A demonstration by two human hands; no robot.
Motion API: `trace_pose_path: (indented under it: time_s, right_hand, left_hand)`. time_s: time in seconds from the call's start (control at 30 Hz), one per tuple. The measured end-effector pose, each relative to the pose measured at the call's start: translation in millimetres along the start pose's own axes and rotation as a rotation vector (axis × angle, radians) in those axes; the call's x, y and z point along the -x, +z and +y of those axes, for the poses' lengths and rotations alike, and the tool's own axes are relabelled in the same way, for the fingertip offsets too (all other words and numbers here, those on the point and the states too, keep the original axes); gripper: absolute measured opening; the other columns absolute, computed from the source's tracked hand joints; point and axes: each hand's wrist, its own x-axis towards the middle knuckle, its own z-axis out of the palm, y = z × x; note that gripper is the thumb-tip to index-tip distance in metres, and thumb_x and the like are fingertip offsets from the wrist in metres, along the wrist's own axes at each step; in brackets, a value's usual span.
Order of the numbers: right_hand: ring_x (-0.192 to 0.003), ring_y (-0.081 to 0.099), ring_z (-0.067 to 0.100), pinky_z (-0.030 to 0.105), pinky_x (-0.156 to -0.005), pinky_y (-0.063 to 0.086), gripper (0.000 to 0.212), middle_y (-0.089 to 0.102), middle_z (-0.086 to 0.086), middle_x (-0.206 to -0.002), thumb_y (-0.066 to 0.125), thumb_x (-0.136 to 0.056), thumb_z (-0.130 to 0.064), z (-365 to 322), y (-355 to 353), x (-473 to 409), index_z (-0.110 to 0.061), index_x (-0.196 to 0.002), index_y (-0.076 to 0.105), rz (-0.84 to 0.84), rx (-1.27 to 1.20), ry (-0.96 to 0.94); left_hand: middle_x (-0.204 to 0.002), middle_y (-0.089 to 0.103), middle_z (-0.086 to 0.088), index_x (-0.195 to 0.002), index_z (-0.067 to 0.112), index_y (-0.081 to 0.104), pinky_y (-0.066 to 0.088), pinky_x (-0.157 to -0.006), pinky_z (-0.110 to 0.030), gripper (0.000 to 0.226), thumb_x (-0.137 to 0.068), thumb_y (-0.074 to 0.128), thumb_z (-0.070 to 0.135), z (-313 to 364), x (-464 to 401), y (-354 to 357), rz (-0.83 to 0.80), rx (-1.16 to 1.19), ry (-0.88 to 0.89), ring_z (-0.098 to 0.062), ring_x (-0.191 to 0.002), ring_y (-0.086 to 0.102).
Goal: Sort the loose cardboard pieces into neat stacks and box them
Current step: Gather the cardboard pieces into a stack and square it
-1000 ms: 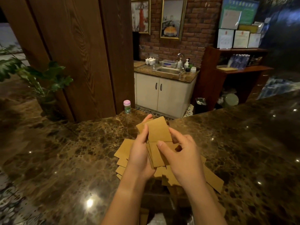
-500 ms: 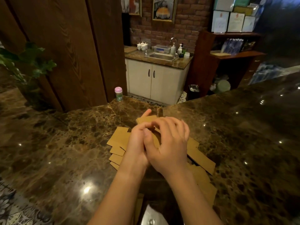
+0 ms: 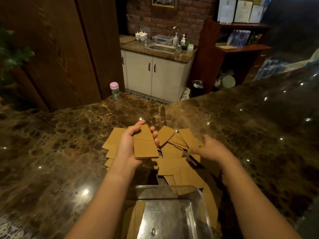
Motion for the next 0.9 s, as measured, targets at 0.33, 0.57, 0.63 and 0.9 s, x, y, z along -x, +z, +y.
trace_pose_path:
  time_s: [0.33,0.57,0.63,0.9]
  right_hand:
    - [-0.105,0.064,0.023,0.038,-0.082,0.054,0.057,0.066,0.002,-0.125,0.064,-0.088,-0.056,20.9,26.9,-8.8,-0.027,-0.136,0.054,0.132,0.027,-0.080]
    - [-0.079,0.073,0.027,0.041,-0.072,0.058,0.046,0.077,0.016,-0.100,0.051,-0.096,-0.049,-33.5,-8.7,26.1,-0.014,-0.104,0.080,-0.341,-1.437,-0.059]
    - [-0.075,0.072,0.027,0.040,-0.068,0.059,0.046,0.075,0.017,-0.097,0.050,-0.098,-0.042,-45.6,-9.2,36.3,-0.006,-0.115,0.074,-0.419,-1.466,-0.094]
    - [-0.080,0.074,0.020,0.035,-0.065,0.060,0.025,0.079,0.001,-0.089,0.054,-0.100,-0.035,-87.6,2.5,71.8,-0.031,-0.093,0.077,-0.118,-1.151,-0.319]
  left_hand:
    - [-0.090,0.068,-0.019,-0.128,0.019,0.058,0.055,-0.063,-0.041,0.034,-0.094,0.055,0.020,-23.7,-14.9,8.5,-0.027,-0.034,-0.078,-0.032,-0.072,0.066]
    - [-0.089,0.069,-0.020,-0.130,0.018,0.057,0.054,-0.058,-0.040,0.037,-0.095,0.045,0.014,-22.1,-12.8,12.5,-0.076,-0.070,-0.039,-0.030,-0.070,0.065]
    - [-0.089,0.070,-0.019,-0.130,0.018,0.057,0.054,-0.057,-0.039,0.037,-0.096,0.045,0.014,-21.0,-9.7,15.4,-0.097,-0.096,-0.032,-0.029,-0.070,0.065]
    - [-0.108,0.075,-0.011,-0.122,0.031,0.068,0.059,-0.070,-0.041,0.040,-0.083,0.064,0.044,-15.5,-3.5,23.0,-0.176,-0.272,0.045,-0.027,-0.091,0.073]
